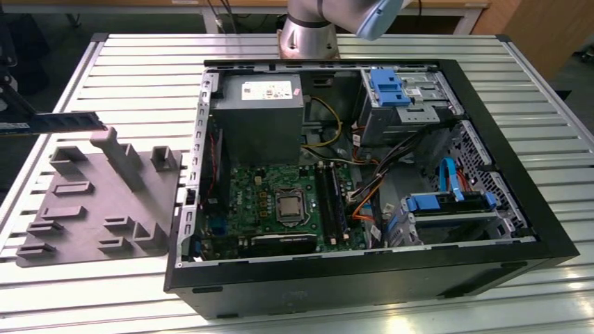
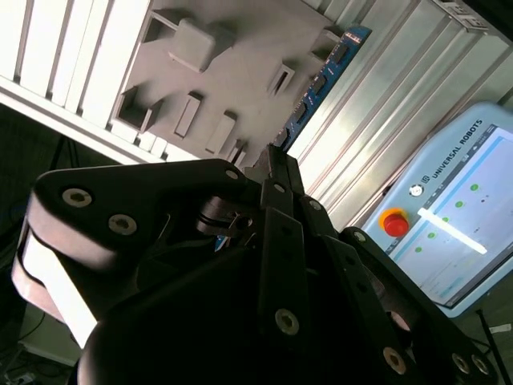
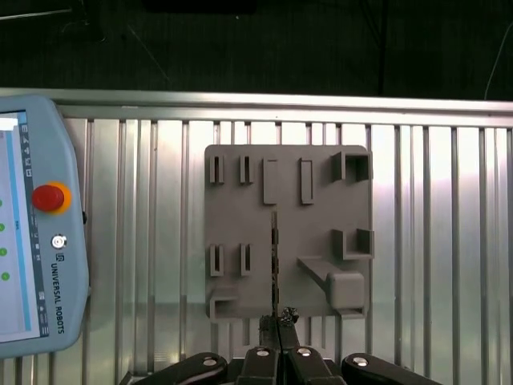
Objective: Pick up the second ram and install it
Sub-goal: 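Pick up the second ram and move it above second insertion slot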
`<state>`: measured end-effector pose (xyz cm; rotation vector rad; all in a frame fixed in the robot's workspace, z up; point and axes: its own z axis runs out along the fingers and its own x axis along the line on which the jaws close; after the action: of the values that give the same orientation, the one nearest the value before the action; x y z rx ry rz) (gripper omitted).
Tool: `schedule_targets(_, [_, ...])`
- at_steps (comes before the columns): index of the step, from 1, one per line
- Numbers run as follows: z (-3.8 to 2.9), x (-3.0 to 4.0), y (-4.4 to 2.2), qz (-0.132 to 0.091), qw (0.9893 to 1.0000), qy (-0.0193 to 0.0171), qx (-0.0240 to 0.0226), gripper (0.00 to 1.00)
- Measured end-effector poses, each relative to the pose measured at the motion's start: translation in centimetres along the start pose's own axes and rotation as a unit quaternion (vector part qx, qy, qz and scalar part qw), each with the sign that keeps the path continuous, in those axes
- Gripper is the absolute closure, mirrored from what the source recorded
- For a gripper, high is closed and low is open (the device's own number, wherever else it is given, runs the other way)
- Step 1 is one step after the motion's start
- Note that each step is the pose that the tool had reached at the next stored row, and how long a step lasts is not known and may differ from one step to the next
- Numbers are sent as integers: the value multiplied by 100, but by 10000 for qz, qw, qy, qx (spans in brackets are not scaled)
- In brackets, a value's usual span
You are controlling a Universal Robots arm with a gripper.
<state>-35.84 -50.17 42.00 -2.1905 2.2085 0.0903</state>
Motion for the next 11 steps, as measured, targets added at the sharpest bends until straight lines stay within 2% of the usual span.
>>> schedule_targets(11, [-1,0,-38,0,10000,0,0,89])
